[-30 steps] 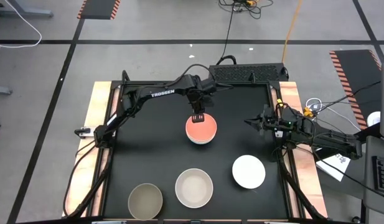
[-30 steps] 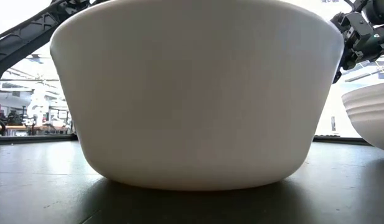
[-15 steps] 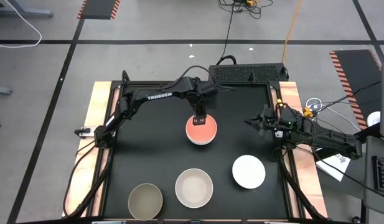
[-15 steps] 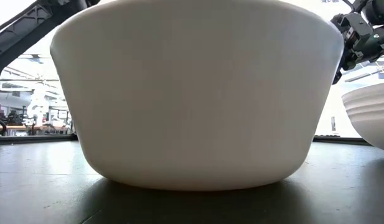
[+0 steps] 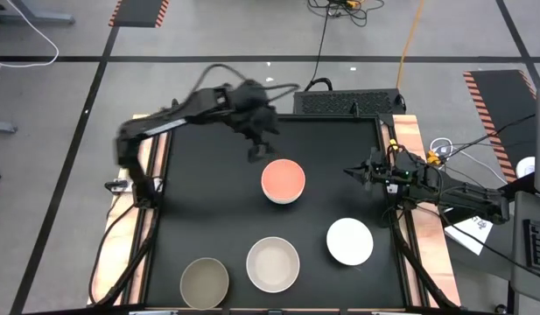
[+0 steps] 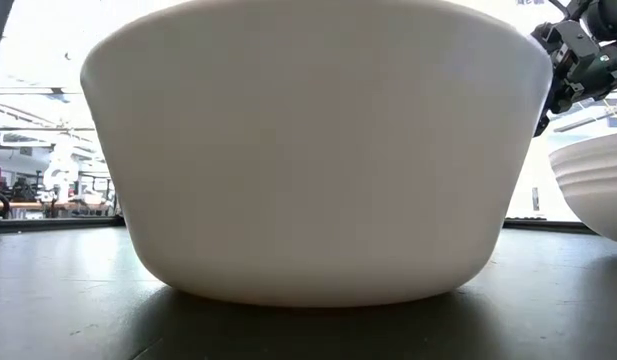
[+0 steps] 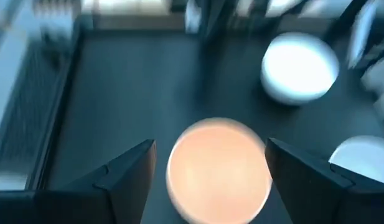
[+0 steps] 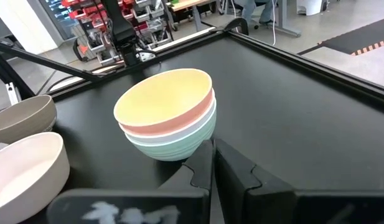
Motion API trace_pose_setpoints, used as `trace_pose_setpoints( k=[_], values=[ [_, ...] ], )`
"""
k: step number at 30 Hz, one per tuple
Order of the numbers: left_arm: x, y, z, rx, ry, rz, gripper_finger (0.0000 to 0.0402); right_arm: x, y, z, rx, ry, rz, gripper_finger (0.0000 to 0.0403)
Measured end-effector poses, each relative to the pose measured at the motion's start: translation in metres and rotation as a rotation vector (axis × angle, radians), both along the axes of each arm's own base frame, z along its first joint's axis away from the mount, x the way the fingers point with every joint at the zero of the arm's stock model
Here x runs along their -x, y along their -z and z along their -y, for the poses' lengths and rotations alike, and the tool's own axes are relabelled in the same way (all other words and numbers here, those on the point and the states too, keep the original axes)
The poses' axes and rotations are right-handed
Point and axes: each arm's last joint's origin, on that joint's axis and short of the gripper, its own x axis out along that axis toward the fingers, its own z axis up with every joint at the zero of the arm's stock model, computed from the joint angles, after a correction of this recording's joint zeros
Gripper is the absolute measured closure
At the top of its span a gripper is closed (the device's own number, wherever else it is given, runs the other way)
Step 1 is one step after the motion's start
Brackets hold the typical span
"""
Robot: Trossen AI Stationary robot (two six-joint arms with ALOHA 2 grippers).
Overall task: Nest bowls inside each other
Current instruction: Stack the white bowl on the pink bowl
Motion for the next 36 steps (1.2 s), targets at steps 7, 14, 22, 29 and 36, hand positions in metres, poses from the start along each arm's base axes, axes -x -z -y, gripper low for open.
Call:
trace_pose_setpoints(
  k=[7,14,22,29,36],
  values=[
    [0.044,0.039,0.034,0.076,0.081,0.352,0.0119,0.0,0.0,0.0,0.0,0.0,0.001,0.0394],
    [0.104,0.099,0.041,0.021,-0.025,0.443,0.0133,0.0,-0.001,0.0,0.003,0.0,0.008,0.0394],
    [0.177,0.145,0.052,0.029,-0.17,0.525,0.0138,-0.001,-0.003,0.0,0.006,0.001,0.035,0.0394],
    [0.209,0.171,0.062,0.017,-0.178,0.569,0.0138,-0.002,-0.005,-0.001,-0.078,-0.031,0.073,0.0393],
    [0.23,0.193,0.065,-0.07,-0.205,0.599,0.0138,-0.003,-0.012,-0.002,-0.069,-0.088,0.138,0.0374]
  ],
)
